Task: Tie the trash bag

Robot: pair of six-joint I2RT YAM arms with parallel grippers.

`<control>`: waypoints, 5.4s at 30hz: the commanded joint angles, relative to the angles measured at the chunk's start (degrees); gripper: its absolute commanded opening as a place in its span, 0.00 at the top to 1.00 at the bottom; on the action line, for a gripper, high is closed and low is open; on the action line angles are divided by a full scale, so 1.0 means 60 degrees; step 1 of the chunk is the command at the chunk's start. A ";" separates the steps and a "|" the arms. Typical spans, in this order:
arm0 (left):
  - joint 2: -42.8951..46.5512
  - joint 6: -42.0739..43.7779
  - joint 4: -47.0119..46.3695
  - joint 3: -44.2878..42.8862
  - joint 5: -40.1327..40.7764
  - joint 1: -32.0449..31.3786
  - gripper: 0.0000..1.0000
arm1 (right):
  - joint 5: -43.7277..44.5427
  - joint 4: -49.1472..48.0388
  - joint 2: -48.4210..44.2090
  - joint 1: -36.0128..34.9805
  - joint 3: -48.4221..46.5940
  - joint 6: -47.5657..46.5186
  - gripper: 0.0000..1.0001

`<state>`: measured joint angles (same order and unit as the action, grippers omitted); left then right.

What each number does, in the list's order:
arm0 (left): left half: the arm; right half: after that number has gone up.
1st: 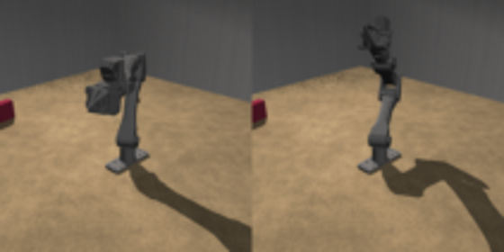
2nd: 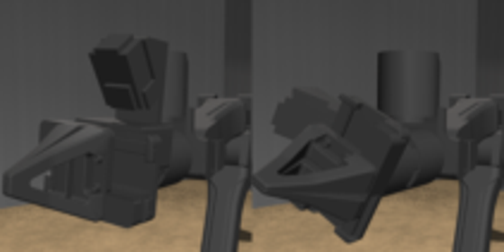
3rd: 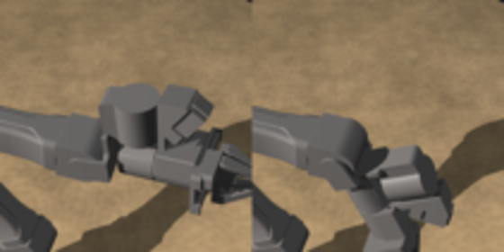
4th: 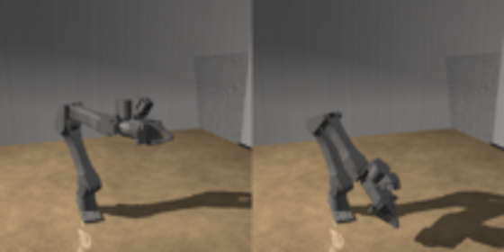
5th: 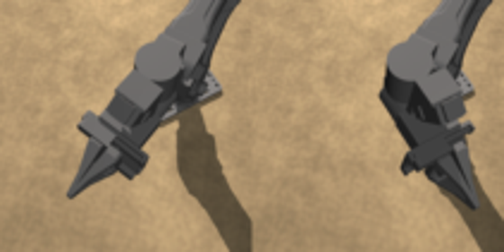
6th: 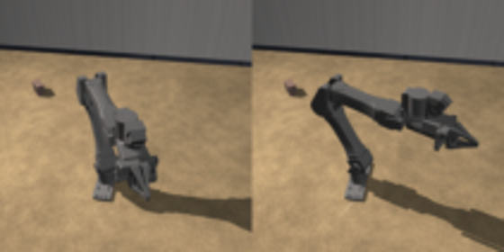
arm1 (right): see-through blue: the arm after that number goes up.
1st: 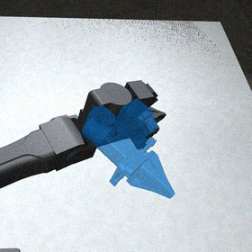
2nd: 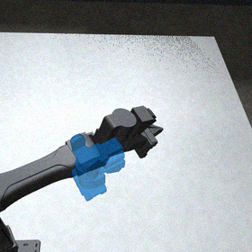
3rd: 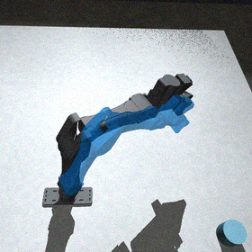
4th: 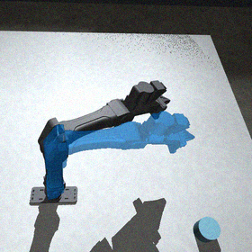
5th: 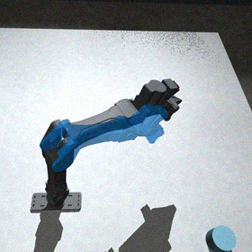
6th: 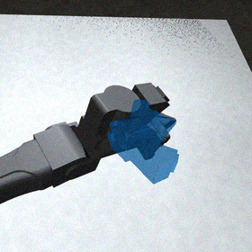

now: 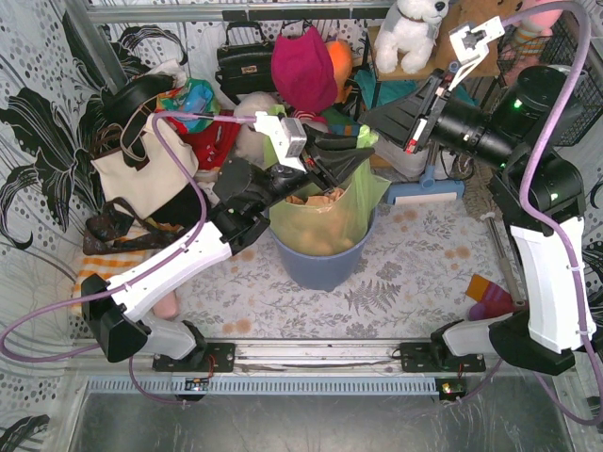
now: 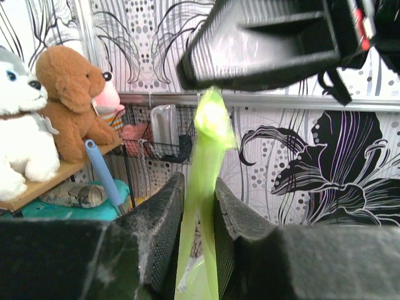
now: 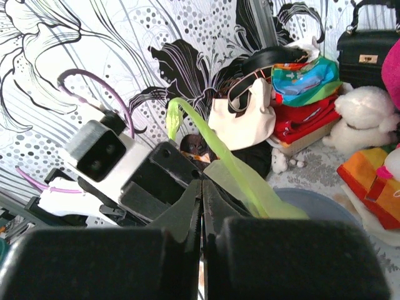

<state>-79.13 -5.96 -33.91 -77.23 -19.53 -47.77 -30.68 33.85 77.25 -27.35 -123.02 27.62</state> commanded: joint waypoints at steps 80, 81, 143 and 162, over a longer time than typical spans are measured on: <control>-0.0235 0.0007 0.1066 -0.1088 0.0304 0.0070 0.38 | 0.0439 0.0175 -0.0351 -0.0039 0.0132 -0.0318 1.00; -0.0201 0.0007 0.1067 -0.1044 0.0302 0.0066 0.38 | 0.0436 0.0162 -0.0351 -0.0040 0.0148 -0.0335 1.00; 0.0468 -0.0420 0.0287 -0.0173 -0.0954 0.0081 1.00 | -0.0454 -0.0045 0.0219 -0.0041 -0.0252 -0.0058 0.80; 0.1418 -0.0692 -0.0114 0.0996 -0.2255 0.0078 1.00 | -0.0962 -0.0210 0.2563 -0.1302 -0.2374 0.0200 0.53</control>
<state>-71.68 -9.47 -31.77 -71.61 -32.18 -47.51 -36.21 35.55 91.05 -32.73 -134.91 27.81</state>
